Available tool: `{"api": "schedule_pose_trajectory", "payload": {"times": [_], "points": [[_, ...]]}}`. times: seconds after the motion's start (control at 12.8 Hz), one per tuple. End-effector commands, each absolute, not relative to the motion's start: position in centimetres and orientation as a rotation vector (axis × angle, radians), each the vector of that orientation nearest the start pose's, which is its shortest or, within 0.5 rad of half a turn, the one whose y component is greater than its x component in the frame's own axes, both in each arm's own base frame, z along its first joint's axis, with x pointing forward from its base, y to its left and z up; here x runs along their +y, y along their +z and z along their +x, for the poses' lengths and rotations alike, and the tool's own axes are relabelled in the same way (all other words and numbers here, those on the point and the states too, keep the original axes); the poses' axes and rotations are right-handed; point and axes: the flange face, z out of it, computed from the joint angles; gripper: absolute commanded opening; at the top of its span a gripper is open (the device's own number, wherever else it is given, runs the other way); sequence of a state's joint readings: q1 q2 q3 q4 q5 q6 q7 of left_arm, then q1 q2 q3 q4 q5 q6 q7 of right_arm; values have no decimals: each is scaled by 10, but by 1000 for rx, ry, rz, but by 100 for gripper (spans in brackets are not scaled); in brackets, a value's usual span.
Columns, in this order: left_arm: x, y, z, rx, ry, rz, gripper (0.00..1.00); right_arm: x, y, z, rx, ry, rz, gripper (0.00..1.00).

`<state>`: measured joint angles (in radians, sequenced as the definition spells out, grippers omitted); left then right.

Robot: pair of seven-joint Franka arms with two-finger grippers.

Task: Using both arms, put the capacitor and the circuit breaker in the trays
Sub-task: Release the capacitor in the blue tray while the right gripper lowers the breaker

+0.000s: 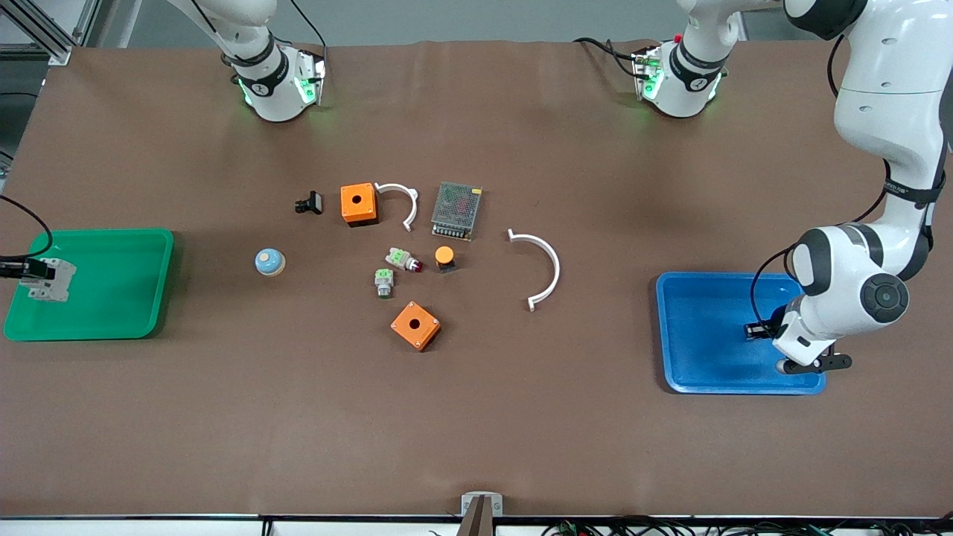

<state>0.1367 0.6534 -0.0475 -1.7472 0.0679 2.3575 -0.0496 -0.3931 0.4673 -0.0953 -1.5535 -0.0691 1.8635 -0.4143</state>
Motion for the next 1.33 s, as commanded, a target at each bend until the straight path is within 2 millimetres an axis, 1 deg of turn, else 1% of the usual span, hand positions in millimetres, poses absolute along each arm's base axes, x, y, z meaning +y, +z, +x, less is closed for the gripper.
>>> {"api": "schedule_pose_trajectory", "payload": {"times": [0.0, 0.08, 0.16, 0.23, 0.31, 0.39, 0.47, 0.55, 0.62, 0.78, 0.86, 0.94, 1.02, 1.17, 1.25], "points": [[63, 207, 662, -141, 32, -3117, 100, -340, 325, 584, 39, 290, -3169, 16], [59, 214, 665, -144, 10, -3116, 100, -347, 310, 583, 22, 268, -3176, 16], [60, 235, 673, -136, -25, -3114, 100, -351, 292, 581, 23, 266, -3174, 16], [59, 258, 675, -133, -35, -3109, 100, -351, 275, 581, 16, 277, -3169, 16], [57, 286, 681, -127, -63, -3105, 100, -351, 261, 579, 6, 299, -3159, 16], [55, 318, 688, -120, -63, -3101, 100, -351, 253, 577, -11, 311, -3151, 16], [45, 351, 694, -103, -46, -3108, 100, -353, 248, 574, -12, 321, -3142, 16], [42, 387, 700, -92, -59, -3109, 100, -354, 245, 570, -13, 328, -3136, 16], [40, 422, 699, -93, -71, -3109, 100, -355, 244, 569, -37, 330, -3133, 16], [25, 481, 679, -67, -41, -3107, 100, -355, 238, 567, -47, 321, -3135, 16], [22, 509, 668, -67, -53, -3107, 100, -356, 236, 565, -44, 321, -3134, 17], [12, 539, 652, -48, -54, -3108, 100, -356, 234, 564, -42, 313, -3138, 17], [0, 564, 636, -23, -45, -3106, 100, -358, 233, 562, -37, 316, -3136, 18], [-10, 610, 610, -1, -83, -3096, 100, -357, 232, 561, -37, 320, -3134, 23], [-13, 620, 601, 6, -69, -3093, 100, -357, 233, 561, -37, 322, -3133, 25]]}}
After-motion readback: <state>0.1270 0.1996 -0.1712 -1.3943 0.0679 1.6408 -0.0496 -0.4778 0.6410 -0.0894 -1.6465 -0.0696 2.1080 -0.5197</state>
